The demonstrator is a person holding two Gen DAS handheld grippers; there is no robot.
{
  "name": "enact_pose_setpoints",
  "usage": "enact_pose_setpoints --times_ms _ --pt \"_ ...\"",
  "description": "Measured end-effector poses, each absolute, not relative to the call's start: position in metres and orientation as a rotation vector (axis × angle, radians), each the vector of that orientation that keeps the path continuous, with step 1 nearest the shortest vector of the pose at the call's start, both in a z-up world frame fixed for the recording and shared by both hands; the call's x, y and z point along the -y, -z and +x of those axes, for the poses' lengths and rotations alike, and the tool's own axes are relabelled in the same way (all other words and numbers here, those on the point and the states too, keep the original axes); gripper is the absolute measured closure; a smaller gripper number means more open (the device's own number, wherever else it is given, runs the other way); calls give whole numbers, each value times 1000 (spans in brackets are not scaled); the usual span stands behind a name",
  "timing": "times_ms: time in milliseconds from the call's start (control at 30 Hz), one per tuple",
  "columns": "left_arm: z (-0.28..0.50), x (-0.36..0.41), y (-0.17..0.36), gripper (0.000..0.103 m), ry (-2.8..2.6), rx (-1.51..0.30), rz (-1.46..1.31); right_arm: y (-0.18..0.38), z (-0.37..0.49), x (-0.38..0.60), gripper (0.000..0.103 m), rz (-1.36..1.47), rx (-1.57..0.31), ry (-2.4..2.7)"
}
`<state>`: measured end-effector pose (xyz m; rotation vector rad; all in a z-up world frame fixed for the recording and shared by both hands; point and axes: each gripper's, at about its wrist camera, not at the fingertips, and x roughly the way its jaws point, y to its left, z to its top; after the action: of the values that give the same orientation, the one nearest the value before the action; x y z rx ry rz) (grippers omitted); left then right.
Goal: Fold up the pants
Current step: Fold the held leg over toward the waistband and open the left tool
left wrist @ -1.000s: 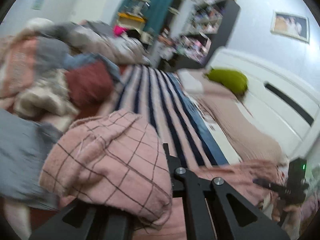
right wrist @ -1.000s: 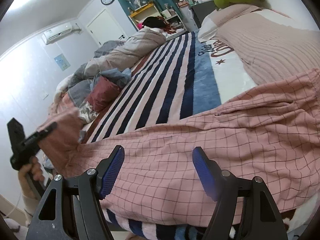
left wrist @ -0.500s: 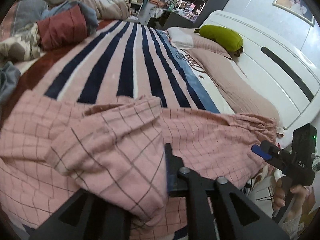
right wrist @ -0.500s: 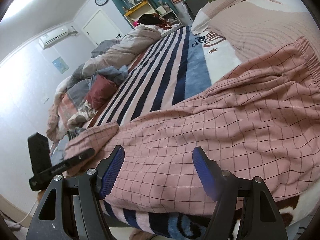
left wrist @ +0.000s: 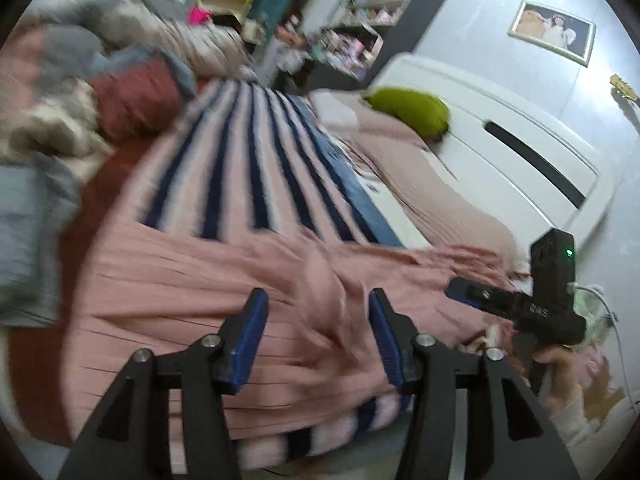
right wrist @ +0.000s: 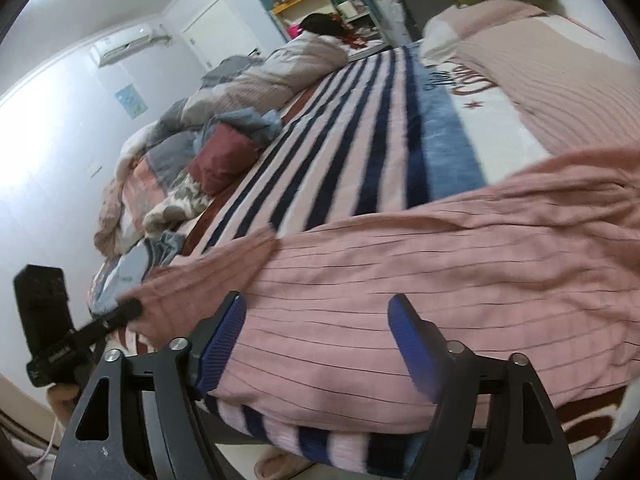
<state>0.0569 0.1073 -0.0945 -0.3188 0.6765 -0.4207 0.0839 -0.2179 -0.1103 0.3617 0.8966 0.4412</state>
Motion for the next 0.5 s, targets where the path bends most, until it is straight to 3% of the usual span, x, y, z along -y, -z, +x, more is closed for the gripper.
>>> enact_pose_setpoints --times_ms 300,500 --pt "40 -190 98 52 164 -592 -328 110 98 123 16 293 -937 -519" --pt "37 -214 112 52 160 -584 -388 126 112 72 16 254 -980 -469"
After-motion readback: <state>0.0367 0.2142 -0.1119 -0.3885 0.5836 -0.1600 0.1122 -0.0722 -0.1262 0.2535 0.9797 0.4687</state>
